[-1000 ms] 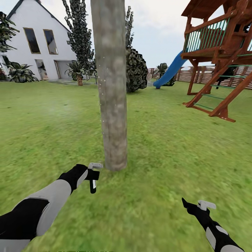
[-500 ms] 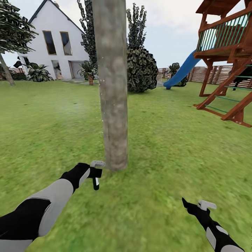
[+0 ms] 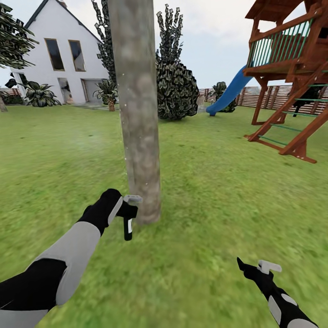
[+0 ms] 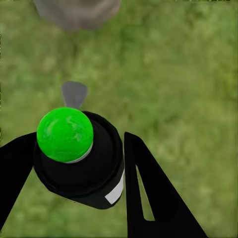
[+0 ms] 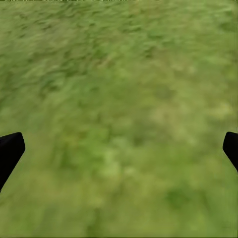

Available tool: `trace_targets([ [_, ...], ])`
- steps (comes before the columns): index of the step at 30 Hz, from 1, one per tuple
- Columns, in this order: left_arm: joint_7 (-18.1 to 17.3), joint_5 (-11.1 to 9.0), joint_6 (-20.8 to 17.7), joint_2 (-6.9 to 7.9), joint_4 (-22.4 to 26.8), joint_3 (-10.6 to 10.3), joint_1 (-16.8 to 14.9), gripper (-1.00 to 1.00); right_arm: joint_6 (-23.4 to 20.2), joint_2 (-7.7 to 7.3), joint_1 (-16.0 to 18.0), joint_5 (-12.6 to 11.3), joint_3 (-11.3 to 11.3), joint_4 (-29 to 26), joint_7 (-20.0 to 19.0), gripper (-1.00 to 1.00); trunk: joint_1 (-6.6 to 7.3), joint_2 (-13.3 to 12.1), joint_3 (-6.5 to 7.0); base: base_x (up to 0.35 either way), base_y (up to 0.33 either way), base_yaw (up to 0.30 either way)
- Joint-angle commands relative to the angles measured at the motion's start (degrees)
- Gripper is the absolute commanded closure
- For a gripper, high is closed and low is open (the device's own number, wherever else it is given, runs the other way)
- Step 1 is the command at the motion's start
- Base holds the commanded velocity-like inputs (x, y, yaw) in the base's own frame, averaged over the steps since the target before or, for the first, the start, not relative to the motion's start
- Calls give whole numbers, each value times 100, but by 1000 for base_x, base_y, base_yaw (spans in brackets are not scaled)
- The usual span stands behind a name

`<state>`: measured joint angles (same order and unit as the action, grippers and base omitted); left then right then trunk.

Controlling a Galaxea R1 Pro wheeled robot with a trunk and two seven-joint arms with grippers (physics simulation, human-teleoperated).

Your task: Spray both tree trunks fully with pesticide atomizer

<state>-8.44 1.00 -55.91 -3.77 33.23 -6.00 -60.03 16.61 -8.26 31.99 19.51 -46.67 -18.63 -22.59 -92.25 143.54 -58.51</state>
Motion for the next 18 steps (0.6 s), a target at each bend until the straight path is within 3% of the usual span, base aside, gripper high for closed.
trace_targets([
  [1,1,-1,-5,0,1,-4,0,100,0,0,0,0,0,0,0,-100,0,0,0,257,-74,0],
  [5,6,10,-1,-1,0,-13,0,100,0,0,0,0,0,0,0,-100,0,0,0,66,-20,0],
  [9,419,10,-1,-9,20,14,-6,100,0,0,0,0,0,0,0,-100,0,0,0,3,-1,0],
  [13,500,-32,-40,-36,15,12,-555,100,0,0,0,0,0,0,0,-100,0,0,0,0,0,0],
  [16,502,-40,-132,-254,-34,11,-1142,100,0,-2,0,0,0,0,0,-100,0,0,0,0,0,0],
  [18,502,-39,-149,-320,-169,10,-1397,100,0,-2,0,0,0,1,0,-100,0,0,0,0,0,0],
])
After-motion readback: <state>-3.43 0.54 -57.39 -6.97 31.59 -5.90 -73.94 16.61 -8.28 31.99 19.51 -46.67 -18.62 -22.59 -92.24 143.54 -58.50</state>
